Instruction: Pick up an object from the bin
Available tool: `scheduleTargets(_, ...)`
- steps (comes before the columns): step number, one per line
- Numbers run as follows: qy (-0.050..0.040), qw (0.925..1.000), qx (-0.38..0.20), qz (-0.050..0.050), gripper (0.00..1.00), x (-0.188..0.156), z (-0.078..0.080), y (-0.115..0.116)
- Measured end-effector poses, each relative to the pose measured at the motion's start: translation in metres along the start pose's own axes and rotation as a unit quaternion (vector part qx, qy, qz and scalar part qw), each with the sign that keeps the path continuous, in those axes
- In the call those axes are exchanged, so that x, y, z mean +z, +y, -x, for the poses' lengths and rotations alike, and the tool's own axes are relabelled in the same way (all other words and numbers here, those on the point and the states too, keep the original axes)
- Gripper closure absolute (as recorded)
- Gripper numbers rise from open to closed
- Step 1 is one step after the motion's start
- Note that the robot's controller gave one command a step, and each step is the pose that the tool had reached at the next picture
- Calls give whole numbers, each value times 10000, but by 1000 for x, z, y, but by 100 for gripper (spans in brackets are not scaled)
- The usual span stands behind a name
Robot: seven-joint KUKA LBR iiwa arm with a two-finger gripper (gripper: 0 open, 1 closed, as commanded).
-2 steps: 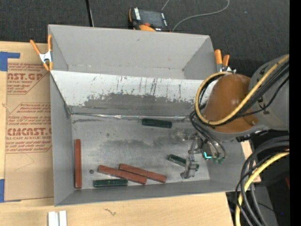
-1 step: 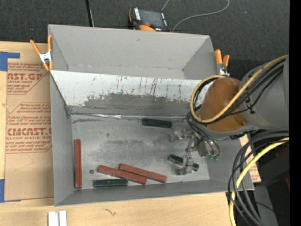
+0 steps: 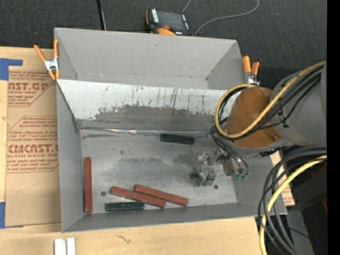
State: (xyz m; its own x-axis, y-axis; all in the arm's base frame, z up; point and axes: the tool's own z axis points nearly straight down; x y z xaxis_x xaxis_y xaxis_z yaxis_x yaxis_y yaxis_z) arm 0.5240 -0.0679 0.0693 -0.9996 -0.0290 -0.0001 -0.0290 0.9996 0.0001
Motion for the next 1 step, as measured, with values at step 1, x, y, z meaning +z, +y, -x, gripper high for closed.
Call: scheduleTargets(1, -49, 9878, -1553, -13, 100, -118, 70, -7)
